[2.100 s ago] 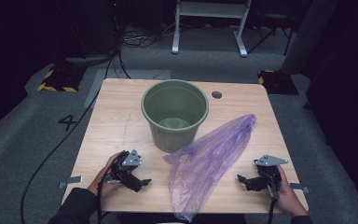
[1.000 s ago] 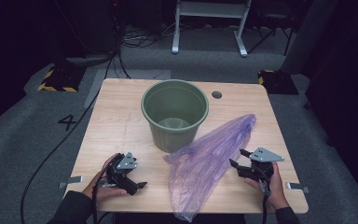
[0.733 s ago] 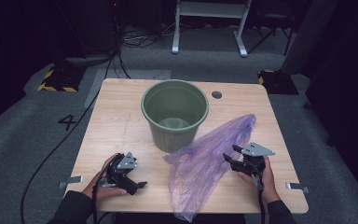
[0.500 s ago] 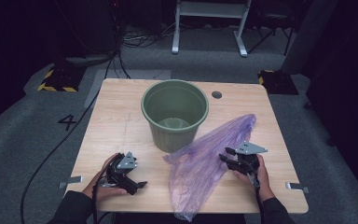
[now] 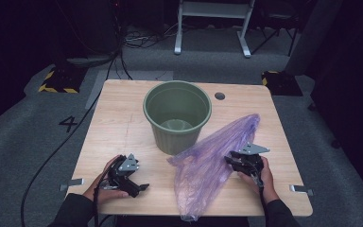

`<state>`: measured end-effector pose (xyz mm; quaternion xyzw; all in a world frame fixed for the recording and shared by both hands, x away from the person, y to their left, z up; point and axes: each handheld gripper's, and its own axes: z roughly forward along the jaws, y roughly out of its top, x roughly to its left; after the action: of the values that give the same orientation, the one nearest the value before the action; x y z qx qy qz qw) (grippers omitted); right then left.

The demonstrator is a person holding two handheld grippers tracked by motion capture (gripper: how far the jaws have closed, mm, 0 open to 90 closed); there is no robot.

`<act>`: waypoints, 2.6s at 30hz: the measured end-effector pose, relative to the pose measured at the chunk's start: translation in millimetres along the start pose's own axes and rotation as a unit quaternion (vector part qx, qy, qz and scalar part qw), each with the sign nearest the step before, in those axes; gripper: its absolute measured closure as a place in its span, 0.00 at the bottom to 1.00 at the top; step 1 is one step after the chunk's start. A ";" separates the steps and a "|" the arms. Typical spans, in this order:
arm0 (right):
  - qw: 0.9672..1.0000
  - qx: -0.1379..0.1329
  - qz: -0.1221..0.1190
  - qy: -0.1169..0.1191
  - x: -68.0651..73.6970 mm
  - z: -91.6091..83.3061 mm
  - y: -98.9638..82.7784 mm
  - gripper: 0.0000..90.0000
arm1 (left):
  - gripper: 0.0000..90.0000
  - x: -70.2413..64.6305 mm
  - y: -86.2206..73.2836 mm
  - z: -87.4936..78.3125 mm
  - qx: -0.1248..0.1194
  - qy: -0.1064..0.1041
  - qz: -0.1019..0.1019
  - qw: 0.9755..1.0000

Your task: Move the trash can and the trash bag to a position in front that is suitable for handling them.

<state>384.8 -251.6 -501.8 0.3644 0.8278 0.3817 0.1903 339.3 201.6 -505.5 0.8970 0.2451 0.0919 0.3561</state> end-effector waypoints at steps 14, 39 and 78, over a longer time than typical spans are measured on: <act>0.999 0.000 0.023 -0.023 -18.0 -6.1 -6.2 0.64 | 0.00 0.2 0.1 0.2 0.000 0.000 0.001 1.000; 0.997 -0.041 0.022 -0.068 -23.3 -39.9 -3.1 0.46 | 0.00 0.1 0.4 0.5 -0.001 -0.001 0.000 1.000; 0.997 0.000 -0.041 0.062 30.5 1.9 3.3 0.81 | 0.19 -48.5 68.9 34.6 -0.058 -0.028 0.028 0.998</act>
<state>367.2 -226.4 -501.6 0.3054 0.8524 0.3955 0.1542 335.0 113.4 -483.1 0.8837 0.2044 0.0907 0.4112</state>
